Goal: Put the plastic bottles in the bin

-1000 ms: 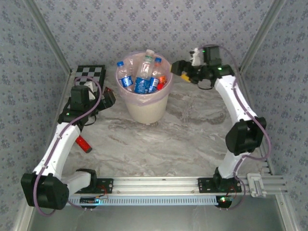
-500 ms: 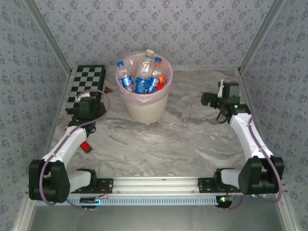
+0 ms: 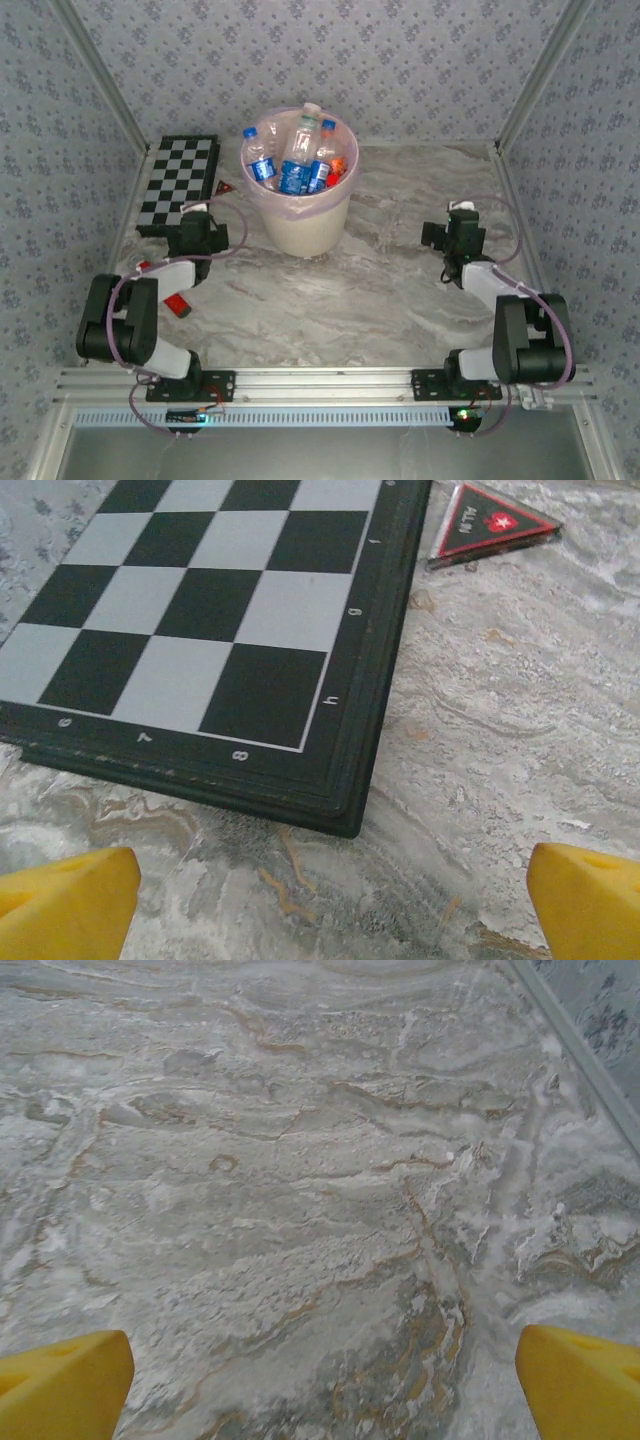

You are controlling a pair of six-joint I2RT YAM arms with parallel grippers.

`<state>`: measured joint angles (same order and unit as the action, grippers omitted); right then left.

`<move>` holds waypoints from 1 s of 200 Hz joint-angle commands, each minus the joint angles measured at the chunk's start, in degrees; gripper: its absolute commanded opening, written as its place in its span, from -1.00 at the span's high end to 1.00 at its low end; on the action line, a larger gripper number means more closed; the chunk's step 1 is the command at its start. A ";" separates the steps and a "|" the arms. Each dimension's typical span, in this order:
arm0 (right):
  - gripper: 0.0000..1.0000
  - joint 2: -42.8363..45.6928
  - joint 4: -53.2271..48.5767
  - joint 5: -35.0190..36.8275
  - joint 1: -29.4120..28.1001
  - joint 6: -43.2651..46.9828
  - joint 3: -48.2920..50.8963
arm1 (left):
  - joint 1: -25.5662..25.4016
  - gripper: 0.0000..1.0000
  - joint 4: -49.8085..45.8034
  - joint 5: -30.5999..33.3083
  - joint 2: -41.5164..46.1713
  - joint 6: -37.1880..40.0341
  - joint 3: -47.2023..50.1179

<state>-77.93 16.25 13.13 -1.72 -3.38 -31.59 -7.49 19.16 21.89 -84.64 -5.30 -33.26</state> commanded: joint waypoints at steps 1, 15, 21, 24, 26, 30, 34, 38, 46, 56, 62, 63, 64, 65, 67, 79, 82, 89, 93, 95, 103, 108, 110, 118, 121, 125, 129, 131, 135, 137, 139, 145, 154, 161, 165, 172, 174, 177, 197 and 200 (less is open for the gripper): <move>-1.00 -2.20 16.59 3.57 -0.54 3.20 4.17 | 0.50 -0.98 7.21 -2.66 -0.13 4.76 0.39; -0.99 -4.46 22.38 3.60 -0.37 2.99 6.55 | 1.14 -0.98 8.51 -4.58 0.08 5.44 0.99; -1.00 -6.08 26.44 3.70 -0.31 3.32 8.04 | 1.66 -0.98 8.44 -5.44 0.15 5.44 1.00; -1.00 -6.97 28.26 3.62 -0.37 3.79 8.57 | 1.87 -0.98 8.85 -5.86 0.10 5.39 1.07; -1.00 -7.45 29.26 3.45 -0.43 4.36 8.81 | 1.99 -0.98 9.00 -5.95 0.07 5.35 1.08; -1.00 -8.03 30.37 3.05 -0.36 4.53 8.95 | 2.26 -0.98 8.89 -6.36 0.15 5.30 1.09; -1.00 -7.78 29.57 2.77 -0.11 4.33 8.67 | 2.50 -0.98 9.57 -6.52 0.18 5.28 1.35; -1.00 -7.30 28.26 2.33 0.09 4.06 8.51 | 2.57 -0.98 10.70 -6.52 0.18 5.41 1.84; -1.00 -7.12 29.05 1.95 0.33 3.95 9.20 | 2.88 -0.98 17.26 -6.60 -0.83 5.82 4.48; -1.00 -8.60 31.39 1.63 0.28 4.06 10.03 | 4.72 -0.98 20.88 -7.50 -2.45 4.32 5.61; -1.00 -10.26 34.88 1.06 0.31 4.38 10.75 | 6.18 -0.98 17.17 -9.78 -1.27 2.75 4.91; -1.00 -10.42 35.46 1.04 0.31 4.40 10.85 | 6.35 -0.98 17.82 -10.08 -1.29 2.66 5.11; -1.00 -10.54 35.80 0.99 0.40 4.37 10.85 | 6.48 -0.98 18.67 -10.31 -1.44 2.62 5.38; -1.00 -10.56 35.96 0.92 0.44 4.36 10.85 | 6.54 -0.98 19.62 -10.43 -1.55 2.60 5.65; -1.00 -10.42 35.78 0.87 0.50 4.30 10.79 | 6.72 -0.98 21.23 -10.63 -1.81 2.58 6.32; -1.00 -9.21 31.87 -0.81 1.28 3.73 10.11 | 7.06 -0.98 25.75 -12.11 -2.35 2.50 9.11; -1.00 -9.58 32.73 -1.30 1.50 3.81 10.23 | 7.24 -0.98 30.29 -12.22 -3.61 2.58 10.42; -1.00 -9.51 32.35 -1.70 1.68 3.69 10.08 | 7.44 -0.98 33.05 -12.38 -4.84 2.71 11.11; -1.00 -9.21 31.60 -2.07 1.82 3.52 9.90 | 7.48 -0.98 28.21 -12.41 -3.54 2.36 10.04; -1.00 -9.22 31.55 -2.41 1.94 3.48 9.95 | 7.48 -0.98 26.02 -12.58 -2.86 2.15 9.52; -1.00 -9.38 32.20 -2.74 2.07 3.46 10.07 | 7.49 -0.98 30.37 -12.66 -3.72 2.30 10.36; -1.00 -9.27 31.72 -2.75 2.11 3.46 9.91 | 7.49 -0.98 32.18 -12.63 -4.49 2.61 10.77; -1.00 -9.26 31.67 -2.75 2.14 3.46 9.94 | 7.49 -0.98 31.60 -12.65 -4.26 2.47 10.61; -1.00 -9.34 31.95 -2.67 2.07 3.51 9.97 | 7.53 -0.98 26.44 -12.78 -2.79 2.15 9.60; -1.00 -9.30 31.87 -2.67 2.07 3.48 9.95 | 7.56 -0.98 27.22 -12.79 -3.10 2.16 9.86; -0.99 -9.26 31.79 -2.67 2.07 3.45 9.94 | 7.53 -0.98 29.55 -12.76 -3.73 2.32 10.39; -1.00 -9.26 31.99 -2.67 2.06 3.55 10.06 | 7.50 -0.98 30.34 -12.69 -3.96 2.31 10.39; -0.99 -9.26 32.09 -2.60 2.06 3.55 10.11 | 7.56 -0.98 29.96 -12.69 -3.78 2.38 10.33; -1.00 -9.11 32.11 -2.58 1.98 3.55 10.15 | 7.57 -0.98 28.25 -12.78 -3.29 2.31 9.97; -1.00 -9.20 31.98 -2.62 1.98 3.53 10.06 | 7.57 -0.98 27.57 -12.87 -3.13 2.18 9.85; -1.00 -9.24 31.78 -2.66 2.02 3.55 10.00 | 7.57 -0.98 27.37 -12.87 -3.07 2.21 9.81; -0.99 -9.26 31.81 -2.67 2.07 3.55 10.00 | 7.54 -0.98 28.88 -12.77 -3.51 2.33 10.21; -1.00 -9.26 31.83 -2.68 2.07 3.55 10.01 | 7.56 -0.98 28.12 -12.83 -3.23 2.28 9.95; -0.99 -9.26 31.83 -2.67 2.07 3.55 9.98 | 7.54 -0.98 28.29 -12.82 -3.32 2.28 10.07; -1.00 -9.26 31.83 -2.67 2.00 3.55 10.06 | 7.52 -0.98 28.86 -12.75 -3.43 2.35 10.15; -1.00 -9.26 31.83 -2.67 2.00 3.55 10.02 | 7.53 -0.98 28.21 -12.82 -3.26 2.25 9.99; -1.00 -9.26 31.83 -2.67 2.05 3.55 9.99 | 7.56 -0.98 27.95 -12.83 -3.19 2.25 9.97; -1.00 -9.26 31.83 -2.67 2.03 3.55 10.01 | 7.57 -0.98 28.08 -12.79 -3.23 2.30 10.01; -1.00 -9.26 31.87 -2.67 1.96 3.55 10.02 | 7.53 -0.98 28.44 -12.80 -3.33 2.27 10.05; -0.99 -9.26 31.85 -2.67 2.03 3.55 10.06 | 7.55 -0.98 28.47 -12.83 -3.34 2.31 10.05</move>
<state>-87.11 46.59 10.70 0.14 -0.36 -21.56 -0.10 45.25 9.82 -88.51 -2.20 -22.87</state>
